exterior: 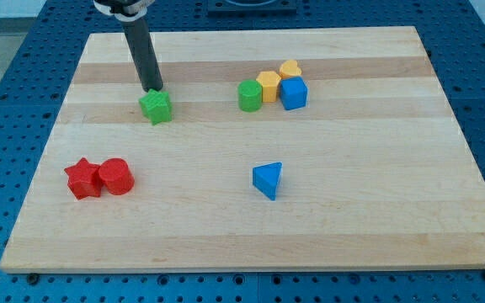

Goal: Move the green star towards the group of red blocks

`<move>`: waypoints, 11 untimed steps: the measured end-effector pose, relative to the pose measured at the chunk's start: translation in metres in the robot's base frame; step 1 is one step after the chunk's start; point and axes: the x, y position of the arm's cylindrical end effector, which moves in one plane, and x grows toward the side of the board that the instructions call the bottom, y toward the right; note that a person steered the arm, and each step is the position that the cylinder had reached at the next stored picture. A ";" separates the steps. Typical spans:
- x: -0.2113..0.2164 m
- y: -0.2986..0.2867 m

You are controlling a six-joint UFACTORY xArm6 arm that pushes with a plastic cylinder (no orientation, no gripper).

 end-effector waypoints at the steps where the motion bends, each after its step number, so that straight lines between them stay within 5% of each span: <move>1: 0.034 -0.036; 2: 0.066 -0.081; 3: 0.042 -0.086; 5: -0.015 -0.013; 6: -0.002 0.014; 8: 0.064 -0.046; 11: 0.006 0.024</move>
